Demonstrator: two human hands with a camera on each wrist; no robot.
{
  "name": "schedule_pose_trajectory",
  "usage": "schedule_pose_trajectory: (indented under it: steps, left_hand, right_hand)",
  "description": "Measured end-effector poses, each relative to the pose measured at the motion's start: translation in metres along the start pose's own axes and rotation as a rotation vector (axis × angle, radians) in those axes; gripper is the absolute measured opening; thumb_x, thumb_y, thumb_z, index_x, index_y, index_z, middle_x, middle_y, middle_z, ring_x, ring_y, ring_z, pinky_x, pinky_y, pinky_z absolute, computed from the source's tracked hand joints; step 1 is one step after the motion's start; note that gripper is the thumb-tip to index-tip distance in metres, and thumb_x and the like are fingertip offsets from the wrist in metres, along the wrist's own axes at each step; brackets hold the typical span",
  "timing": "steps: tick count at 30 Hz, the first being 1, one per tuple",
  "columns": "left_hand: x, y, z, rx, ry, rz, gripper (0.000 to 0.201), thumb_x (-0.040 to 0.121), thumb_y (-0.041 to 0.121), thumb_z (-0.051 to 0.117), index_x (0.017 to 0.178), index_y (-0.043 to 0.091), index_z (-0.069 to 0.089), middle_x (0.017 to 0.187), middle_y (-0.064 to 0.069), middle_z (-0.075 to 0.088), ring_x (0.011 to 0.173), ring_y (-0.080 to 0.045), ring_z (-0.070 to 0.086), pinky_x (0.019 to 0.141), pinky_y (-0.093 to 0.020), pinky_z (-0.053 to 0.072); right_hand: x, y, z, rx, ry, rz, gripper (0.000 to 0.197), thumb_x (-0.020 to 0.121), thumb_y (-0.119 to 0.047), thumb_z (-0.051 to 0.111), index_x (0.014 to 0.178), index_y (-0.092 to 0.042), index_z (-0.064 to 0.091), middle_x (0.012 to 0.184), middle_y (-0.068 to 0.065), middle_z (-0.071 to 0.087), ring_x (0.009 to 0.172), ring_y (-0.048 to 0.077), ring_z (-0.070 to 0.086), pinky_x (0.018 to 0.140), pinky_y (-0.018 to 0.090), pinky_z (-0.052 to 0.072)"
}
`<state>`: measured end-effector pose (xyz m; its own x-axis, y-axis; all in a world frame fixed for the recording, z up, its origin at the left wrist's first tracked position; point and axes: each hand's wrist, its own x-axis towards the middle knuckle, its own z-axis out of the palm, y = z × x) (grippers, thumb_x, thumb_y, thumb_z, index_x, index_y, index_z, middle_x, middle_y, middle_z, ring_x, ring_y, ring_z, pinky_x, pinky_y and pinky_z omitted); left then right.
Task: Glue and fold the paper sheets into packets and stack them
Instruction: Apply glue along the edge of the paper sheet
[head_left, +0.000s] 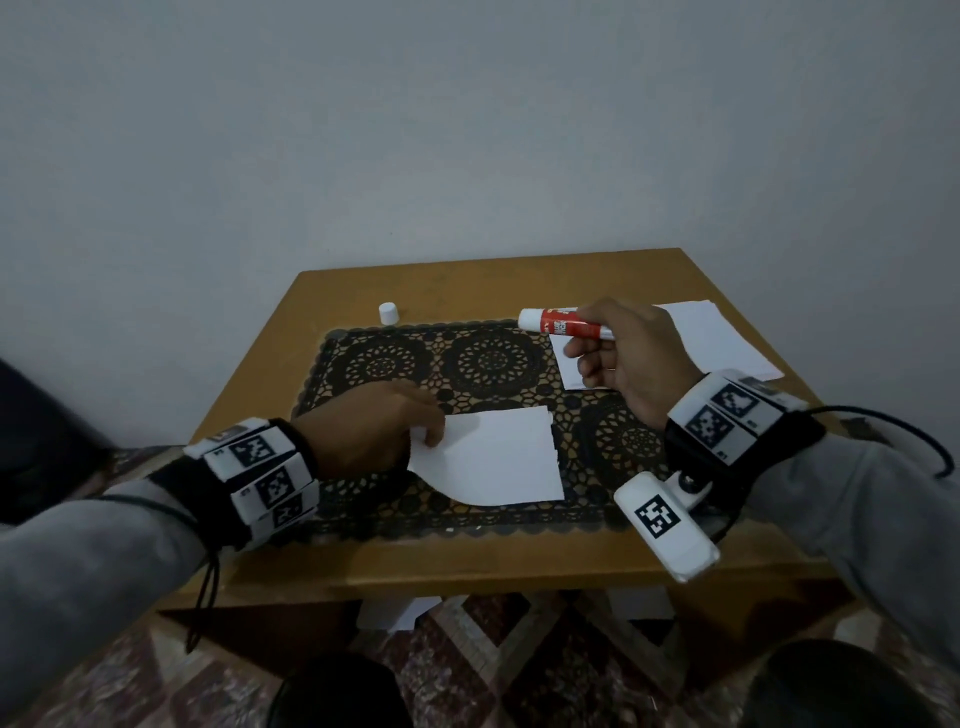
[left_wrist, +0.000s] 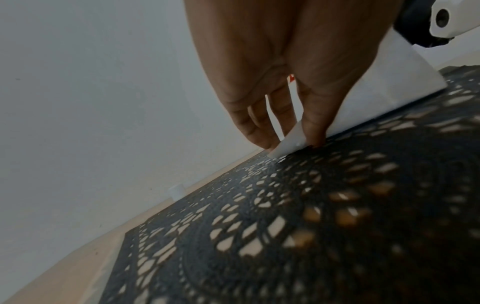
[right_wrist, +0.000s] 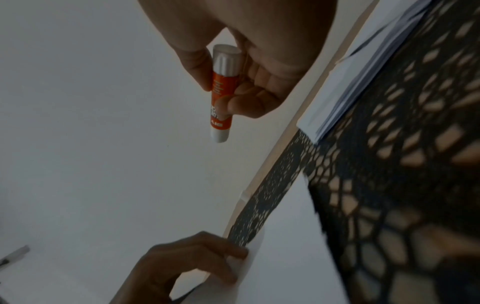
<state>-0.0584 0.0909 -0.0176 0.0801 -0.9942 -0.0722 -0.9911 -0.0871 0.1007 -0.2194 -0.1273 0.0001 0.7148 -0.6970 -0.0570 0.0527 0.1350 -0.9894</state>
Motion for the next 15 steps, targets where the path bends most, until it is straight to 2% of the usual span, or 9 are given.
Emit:
schedule_pose_trajectory:
  steps: [3,6,8,10,12,13,15]
  left_hand:
    - [-0.001,0.001,0.002,0.014,-0.025,-0.010,0.049,0.071,-0.008,0.058,0.112,0.015,0.069,0.126,-0.003,0.061,0.119,-0.021,0.053,0.102,-0.038,0.043]
    - [-0.006,0.009,0.001,0.085,-0.078,-0.009,0.052,0.078,-0.003,0.054,0.127,0.015,0.060,0.137,-0.004,0.052,0.127,-0.021,0.044,0.108,-0.032,0.035]
    - [-0.013,0.017,0.004,0.166,-0.093,-0.012,0.053,0.083,0.012,0.050,0.135,0.016,0.051,0.143,-0.006,0.045,0.129,-0.022,0.039,0.109,-0.033,0.034]
    - [-0.021,0.032,0.008,0.178,-0.097,0.010,0.057,0.088,0.034,0.037,0.142,0.017,0.041,0.147,-0.008,0.038,0.132,-0.023,0.036,0.111,-0.035,0.032]
    - [-0.028,0.051,0.012,0.110,-0.135,0.015,0.063,0.092,0.045,0.017,0.148,0.019,0.029,0.154,-0.010,0.027,0.141,-0.024,0.025,0.120,-0.032,0.016]
    - [-0.030,0.059,0.014,0.083,-0.158,0.009,0.064,0.093,0.046,0.012,0.150,0.019,0.023,0.157,-0.011,0.019,0.144,-0.024,0.016,0.119,-0.029,0.006]
    - [-0.030,0.068,0.016,0.069,-0.194,-0.017,0.065,0.094,0.048,0.009,0.151,0.017,0.013,0.159,-0.014,0.007,0.146,-0.025,0.005,0.114,-0.024,-0.006]
  right_hand:
    - [-0.001,0.003,0.012,-0.047,-0.057,0.018,0.030,0.092,-0.019,0.055,0.110,0.004,0.060,0.068,0.014,0.063,0.049,0.019,0.052,0.048,0.027,0.042]
    - [0.001,0.002,0.021,-0.172,-0.125,0.015,0.026,0.092,-0.018,0.053,0.106,0.003,0.062,0.063,0.011,0.059,0.048,0.020,0.049,0.045,0.026,0.040]
    - [0.001,0.003,0.027,-0.334,-0.174,-0.033,0.023,0.092,-0.018,0.052,0.099,-0.001,0.065,0.060,0.009,0.057,0.046,0.019,0.048,0.043,0.024,0.039]
    - [0.000,0.005,0.036,-0.483,-0.213,-0.095,0.022,0.092,-0.020,0.051,0.096,-0.003,0.065,0.060,0.007,0.056,0.045,0.016,0.047,0.042,0.023,0.037]
    - [0.000,0.007,0.047,-0.583,-0.239,-0.143,0.021,0.092,-0.022,0.053,0.093,-0.005,0.065,0.060,0.005,0.055,0.044,0.014,0.046,0.041,0.022,0.037]
    - [0.001,0.007,0.053,-0.621,-0.254,-0.166,0.020,0.092,-0.023,0.054,0.092,-0.006,0.065,0.061,0.004,0.055,0.044,0.012,0.046,0.041,0.021,0.036]
    - [0.001,0.010,0.067,-0.694,-0.309,-0.222,0.018,0.091,-0.026,0.059,0.087,-0.009,0.064,0.062,-0.003,0.055,0.045,0.006,0.046,0.042,0.018,0.035]
